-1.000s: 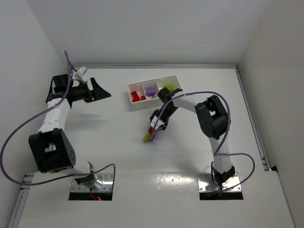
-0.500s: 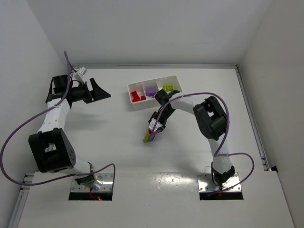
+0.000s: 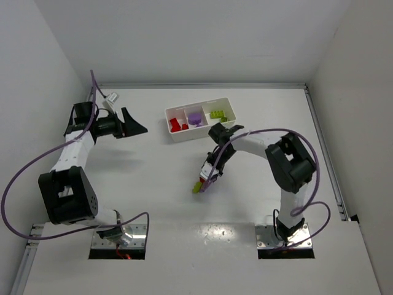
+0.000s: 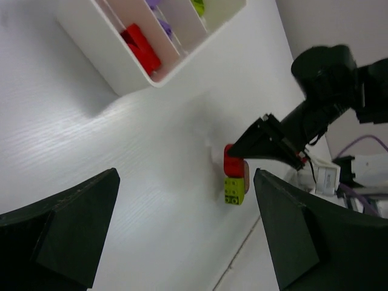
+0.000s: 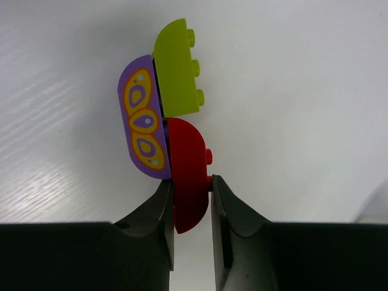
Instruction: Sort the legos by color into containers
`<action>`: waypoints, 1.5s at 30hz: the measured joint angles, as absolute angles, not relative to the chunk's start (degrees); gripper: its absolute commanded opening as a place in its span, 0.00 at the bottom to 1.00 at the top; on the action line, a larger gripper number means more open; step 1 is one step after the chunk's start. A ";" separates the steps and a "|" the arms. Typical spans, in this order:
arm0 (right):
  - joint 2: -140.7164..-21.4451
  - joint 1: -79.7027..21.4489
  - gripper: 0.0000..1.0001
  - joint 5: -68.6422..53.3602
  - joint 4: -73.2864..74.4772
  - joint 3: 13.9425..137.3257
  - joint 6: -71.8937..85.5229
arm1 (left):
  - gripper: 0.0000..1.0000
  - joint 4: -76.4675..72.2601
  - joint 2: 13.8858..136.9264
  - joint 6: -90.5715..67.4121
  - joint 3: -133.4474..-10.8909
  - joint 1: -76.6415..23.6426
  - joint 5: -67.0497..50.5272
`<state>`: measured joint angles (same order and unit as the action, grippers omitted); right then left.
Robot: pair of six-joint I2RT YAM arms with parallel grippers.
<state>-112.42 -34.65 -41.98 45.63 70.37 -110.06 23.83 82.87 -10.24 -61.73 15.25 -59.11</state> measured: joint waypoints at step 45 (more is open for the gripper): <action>-94.08 -35.14 0.00 2.76 4.27 70.15 -16.27 | 1.00 12.29 74.04 -8.38 -56.49 -14.50 -33.63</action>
<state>-94.08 -35.14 2.76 4.27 70.15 -16.27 12.29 74.04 -8.38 -56.49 -14.50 -33.63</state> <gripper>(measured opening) 0.232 1.000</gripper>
